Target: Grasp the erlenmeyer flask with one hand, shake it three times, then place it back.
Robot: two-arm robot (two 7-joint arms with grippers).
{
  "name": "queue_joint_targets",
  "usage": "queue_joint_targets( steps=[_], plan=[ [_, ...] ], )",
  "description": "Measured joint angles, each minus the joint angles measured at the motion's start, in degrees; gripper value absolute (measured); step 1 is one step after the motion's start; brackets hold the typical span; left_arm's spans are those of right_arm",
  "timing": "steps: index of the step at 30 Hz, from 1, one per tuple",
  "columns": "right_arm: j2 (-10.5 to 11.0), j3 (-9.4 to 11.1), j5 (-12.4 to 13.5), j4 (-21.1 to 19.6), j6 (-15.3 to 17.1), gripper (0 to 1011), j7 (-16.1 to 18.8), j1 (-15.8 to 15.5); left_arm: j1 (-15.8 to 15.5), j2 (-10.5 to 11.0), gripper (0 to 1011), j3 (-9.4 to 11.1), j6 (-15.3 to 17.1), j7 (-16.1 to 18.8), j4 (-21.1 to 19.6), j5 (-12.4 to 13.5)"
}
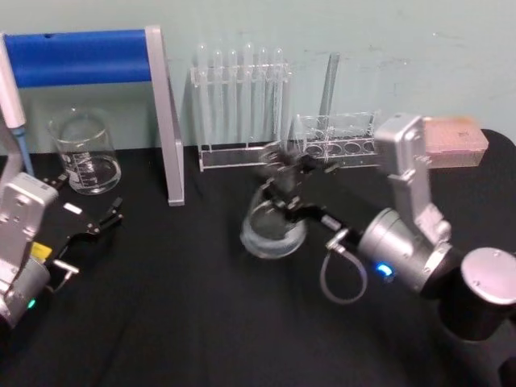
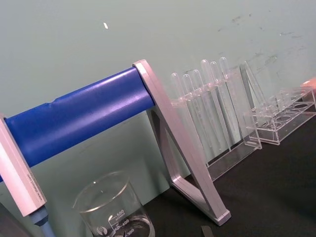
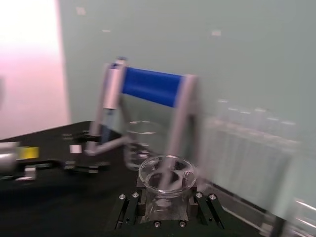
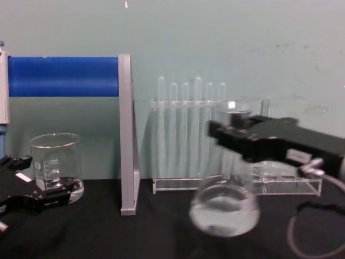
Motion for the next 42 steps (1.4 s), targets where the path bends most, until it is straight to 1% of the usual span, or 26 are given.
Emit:
queue_joint_targets(
  steps=[2,3,5,6,9,12,16,18,23,27,31,33,35,37,38,41,42],
  plan=[
    [0.0,-1.1,0.3,-0.4,0.0,450,1.0,0.0,0.0,0.0,1001,0.0,0.0,0.0,0.0,0.0],
    [0.1,-2.1,0.5,-0.9,0.1,450,1.7,0.0,0.0,0.0,1001,0.0,0.0,0.0,0.0,0.0],
    [0.2,-3.2,0.7,-1.2,0.2,450,2.5,0.0,0.0,0.0,1001,0.0,0.0,0.0,0.0,0.0],
    [0.3,-4.1,0.9,-1.5,0.3,450,3.2,0.1,0.0,0.0,1001,0.0,0.0,0.0,0.0,0.0],
    [0.5,-5.6,1.2,-2.0,0.5,450,4.2,0.1,0.0,0.0,1001,0.0,0.0,0.0,0.0,0.0],
    [0.9,-7.5,1.7,-2.8,0.7,450,5.5,0.2,0.0,0.0,1001,0.0,0.0,0.0,0.0,0.0],
    [1.3,-8.7,2.1,-3.3,0.7,450,6.1,0.2,0.0,0.0,1001,0.0,0.0,0.0,0.0,0.0],
    [1.8,-9.6,2.4,-3.7,0.8,450,6.6,0.2,0.0,0.0,1001,0.0,0.0,0.0,0.0,0.0],
    [2.2,-10.6,2.9,-3.9,0.7,450,6.8,0.4,0.0,0.0,1001,0.0,0.0,0.0,0.0,0.0],
    [2.3,-10.8,3.2,-3.6,0.7,450,6.4,0.7,0.0,0.0,1001,0.0,0.0,0.0,0.0,0.0],
    [2.4,-10.6,3.2,-3.0,0.7,450,5.4,1.1,0.0,0.0,1001,0.0,0.0,0.0,0.0,0.0],
    [2.3,-9.7,3.2,-2.2,0.6,450,4.2,1.4,0.0,0.0,1001,0.0,0.0,0.0,0.0,0.0],
    [2.3,-9.5,3.2,-2.0,0.6,450,3.8,1.5,0.0,0.0,1001,0.0,0.0,0.0,0.0,0.0],
    [2.3,-8.6,3.1,-1.3,0.5,450,2.7,1.7,0.0,0.0,1001,0.0,0.0,0.0,0.0,0.0],
    [2.3,-7.9,3.0,-0.9,0.4,450,1.9,1.8,0.0,0.0,1001,0.0,0.0,0.0,0.0,0.0],
    [2.2,-6.5,2.7,-0.3,0.3,450,0.4,2.0,0.0,0.0,1001,0.0,0.0,0.0,0.0,0.0],
    [2.2,-5.5,2.5,0.2,0.2,450,-0.6,2.1,0.0,0.0,1001,0.0,0.0,0.0,0.0,0.0]
  ],
)
